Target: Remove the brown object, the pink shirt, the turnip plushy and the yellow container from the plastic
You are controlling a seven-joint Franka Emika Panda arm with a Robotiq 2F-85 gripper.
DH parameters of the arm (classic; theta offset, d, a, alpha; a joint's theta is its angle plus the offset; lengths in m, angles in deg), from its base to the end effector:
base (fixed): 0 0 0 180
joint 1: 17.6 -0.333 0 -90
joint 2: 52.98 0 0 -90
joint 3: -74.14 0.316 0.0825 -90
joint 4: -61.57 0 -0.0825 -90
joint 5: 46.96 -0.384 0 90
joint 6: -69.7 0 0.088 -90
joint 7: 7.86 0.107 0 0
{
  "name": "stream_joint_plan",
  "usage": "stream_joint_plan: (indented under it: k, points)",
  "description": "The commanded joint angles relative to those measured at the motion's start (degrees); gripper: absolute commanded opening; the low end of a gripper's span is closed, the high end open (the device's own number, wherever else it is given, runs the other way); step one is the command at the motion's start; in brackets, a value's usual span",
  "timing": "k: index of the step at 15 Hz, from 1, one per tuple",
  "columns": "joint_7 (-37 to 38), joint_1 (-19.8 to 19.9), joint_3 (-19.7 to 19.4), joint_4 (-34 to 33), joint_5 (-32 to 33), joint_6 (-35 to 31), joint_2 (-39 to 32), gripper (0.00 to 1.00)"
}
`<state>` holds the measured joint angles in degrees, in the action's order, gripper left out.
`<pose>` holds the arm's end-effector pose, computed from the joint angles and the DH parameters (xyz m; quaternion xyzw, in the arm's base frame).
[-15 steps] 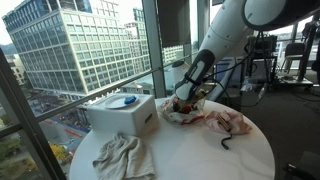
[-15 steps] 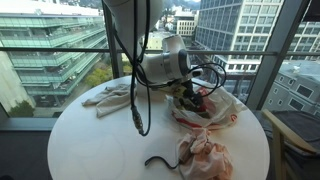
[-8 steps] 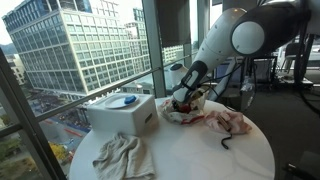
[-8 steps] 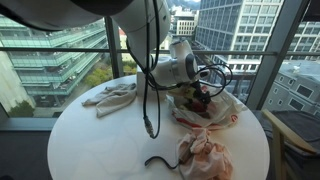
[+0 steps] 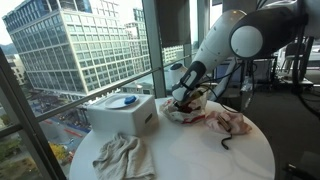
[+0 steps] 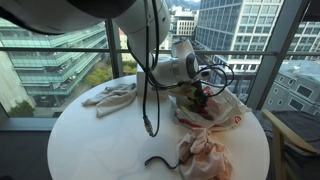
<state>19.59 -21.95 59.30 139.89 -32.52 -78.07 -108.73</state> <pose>0.7499 -0.0859 0.1662 0.9632 -0.1583 0.1500 0.1572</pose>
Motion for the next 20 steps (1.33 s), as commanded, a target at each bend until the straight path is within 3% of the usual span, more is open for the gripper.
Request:
stream_joint_plan:
  k: [1,3,4,7,12,18,19,20]
  points:
    - [-1.1,-4.2,-3.6,11.2,1.6,-0.7,11.4,0.02]
    - [-1.4,-5.3,-4.5,16.2,2.6,-0.5,16.6,0.05]
    - [-2.0,-5.5,-4.3,18.7,2.6,0.3,19.6,0.02]
    - [-10.3,-1.5,1.6,27.0,-1.1,3.1,29.1,0.04]
    - [-17.0,2.2,6.3,42.4,-4.3,9.0,41.5,0.04]
    - [-15.1,2.1,7.3,60.3,-0.1,-0.4,44.3,0.05]
    - [-14.4,1.8,7.3,61.9,0.5,-2.3,44.7,0.13]
    - [-13.7,1.3,6.8,63.1,1.9,-3.9,45.2,0.41]
